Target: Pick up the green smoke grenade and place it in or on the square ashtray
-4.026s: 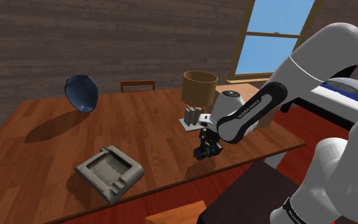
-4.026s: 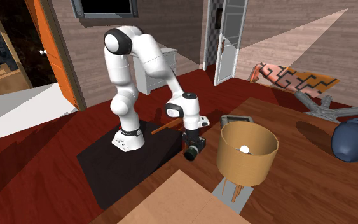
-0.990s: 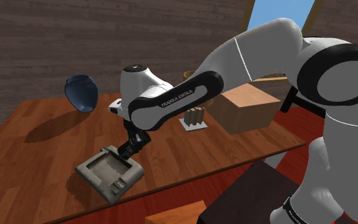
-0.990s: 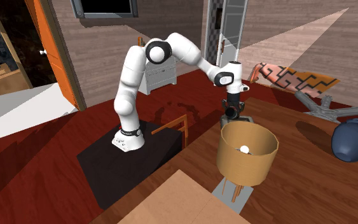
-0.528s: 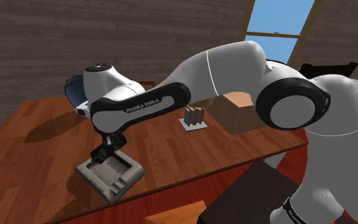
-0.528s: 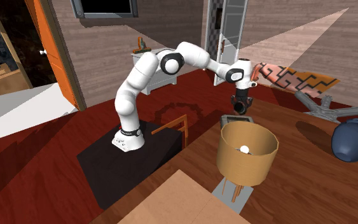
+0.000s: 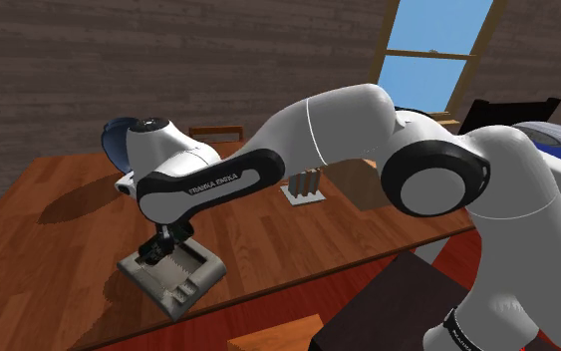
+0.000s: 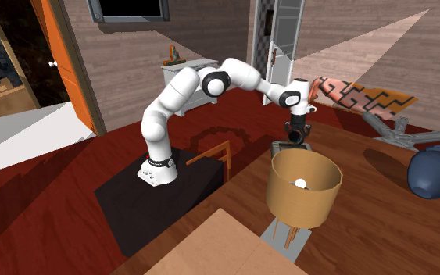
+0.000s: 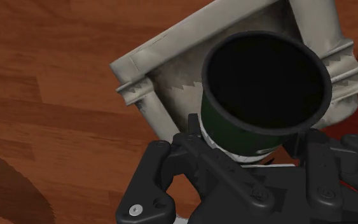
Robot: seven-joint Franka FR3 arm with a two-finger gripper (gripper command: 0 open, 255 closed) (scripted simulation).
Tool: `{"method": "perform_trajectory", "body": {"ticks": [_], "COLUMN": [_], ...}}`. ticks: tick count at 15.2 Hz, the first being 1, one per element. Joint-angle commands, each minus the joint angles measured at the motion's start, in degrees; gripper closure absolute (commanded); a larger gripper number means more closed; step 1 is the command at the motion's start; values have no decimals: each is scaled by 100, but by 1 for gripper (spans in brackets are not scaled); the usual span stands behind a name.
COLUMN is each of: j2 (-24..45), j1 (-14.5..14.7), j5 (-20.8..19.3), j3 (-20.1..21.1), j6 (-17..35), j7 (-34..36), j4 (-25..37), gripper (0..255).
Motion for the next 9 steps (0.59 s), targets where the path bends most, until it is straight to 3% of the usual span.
{"method": "perform_trajectory", "body": {"ticks": [1, 9], "j2": [78, 258], "j1": [9, 9], "j5": [-3, -7], "j3": [0, -2], "j6": [118, 362], "j7": [17, 30], "j4": [-34, -100], "gripper": [255, 255]}}
